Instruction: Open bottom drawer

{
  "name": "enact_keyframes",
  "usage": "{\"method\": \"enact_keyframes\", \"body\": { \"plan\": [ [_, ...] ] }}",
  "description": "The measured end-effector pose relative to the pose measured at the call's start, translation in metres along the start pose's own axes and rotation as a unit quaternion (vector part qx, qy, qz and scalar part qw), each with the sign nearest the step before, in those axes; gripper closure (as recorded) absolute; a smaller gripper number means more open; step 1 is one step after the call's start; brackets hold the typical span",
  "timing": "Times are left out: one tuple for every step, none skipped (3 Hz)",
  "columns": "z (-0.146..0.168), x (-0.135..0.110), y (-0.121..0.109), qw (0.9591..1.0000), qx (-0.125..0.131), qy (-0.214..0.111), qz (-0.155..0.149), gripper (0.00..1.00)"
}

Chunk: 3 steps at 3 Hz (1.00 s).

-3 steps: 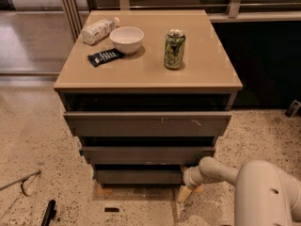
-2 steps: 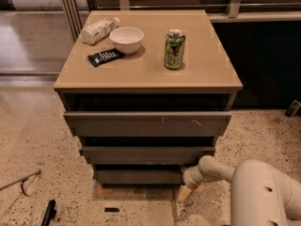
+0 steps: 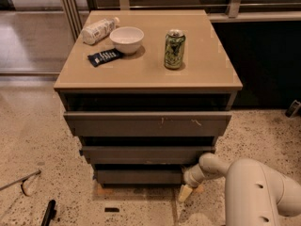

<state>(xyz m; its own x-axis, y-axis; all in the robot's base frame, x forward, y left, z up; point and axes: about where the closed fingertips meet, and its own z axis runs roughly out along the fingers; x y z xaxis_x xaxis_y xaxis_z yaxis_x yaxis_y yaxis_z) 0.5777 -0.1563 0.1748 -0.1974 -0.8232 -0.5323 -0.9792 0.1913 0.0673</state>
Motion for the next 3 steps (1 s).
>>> {"method": "enact_keyframes", "body": {
  "plan": [
    [-0.007,0.004,0.013,0.9996,-0.021,0.006,0.02,0.0],
    [-0.012,0.006,0.024,0.999,-0.033,0.01,0.028,0.0],
    [-0.02,0.007,0.04,0.9985,-0.043,0.013,0.031,0.0]
  ]
}}
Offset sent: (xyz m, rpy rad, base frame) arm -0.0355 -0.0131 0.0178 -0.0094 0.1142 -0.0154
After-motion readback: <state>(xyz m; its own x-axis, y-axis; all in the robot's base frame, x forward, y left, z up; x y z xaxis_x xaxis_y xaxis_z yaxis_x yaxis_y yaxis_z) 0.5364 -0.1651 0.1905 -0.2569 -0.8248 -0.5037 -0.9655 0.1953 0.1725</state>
